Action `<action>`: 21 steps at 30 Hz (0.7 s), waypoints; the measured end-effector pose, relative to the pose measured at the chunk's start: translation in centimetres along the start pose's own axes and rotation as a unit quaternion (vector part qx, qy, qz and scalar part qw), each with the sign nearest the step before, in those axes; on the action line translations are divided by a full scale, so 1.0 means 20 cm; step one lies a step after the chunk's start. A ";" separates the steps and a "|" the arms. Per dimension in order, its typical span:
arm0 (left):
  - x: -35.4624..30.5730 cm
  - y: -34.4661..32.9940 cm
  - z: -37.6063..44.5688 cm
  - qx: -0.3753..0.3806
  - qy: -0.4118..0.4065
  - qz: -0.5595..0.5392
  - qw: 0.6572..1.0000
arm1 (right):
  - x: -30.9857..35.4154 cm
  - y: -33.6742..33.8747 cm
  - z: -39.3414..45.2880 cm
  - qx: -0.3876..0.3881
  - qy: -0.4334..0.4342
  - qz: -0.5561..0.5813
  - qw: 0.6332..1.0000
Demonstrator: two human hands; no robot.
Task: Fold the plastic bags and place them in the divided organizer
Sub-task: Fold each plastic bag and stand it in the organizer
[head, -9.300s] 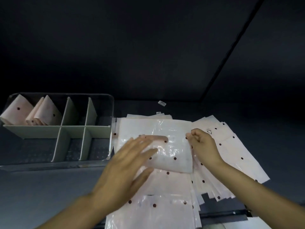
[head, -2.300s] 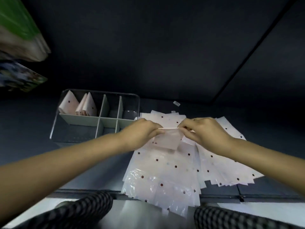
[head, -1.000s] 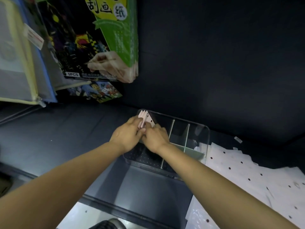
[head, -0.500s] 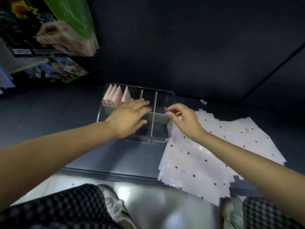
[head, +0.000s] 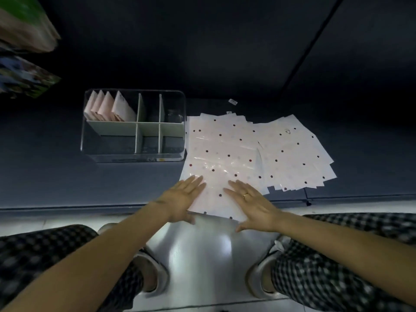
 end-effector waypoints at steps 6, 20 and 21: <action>-0.06 -0.03 -0.05 -0.058 0.030 -0.119 0.991 | -0.03 0.10 -0.05 -0.025 0.011 0.072 0.997; -0.12 0.40 -0.02 -0.402 0.100 -0.379 0.828 | -0.36 0.52 0.04 -0.292 -0.186 0.357 0.868; -0.14 0.40 -0.02 -0.441 0.083 -0.349 0.823 | -0.39 0.52 0.08 -0.298 -0.204 0.346 0.866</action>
Point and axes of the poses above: each hand's wrist, its own z-axis towards the middle knuckle, its own y-axis out of the back of the hand, x = y × z, the point moved 1 cm from there along z, towards the middle knuckle, and after that the axes turned 12 degrees about y, right-handed, at the moved point
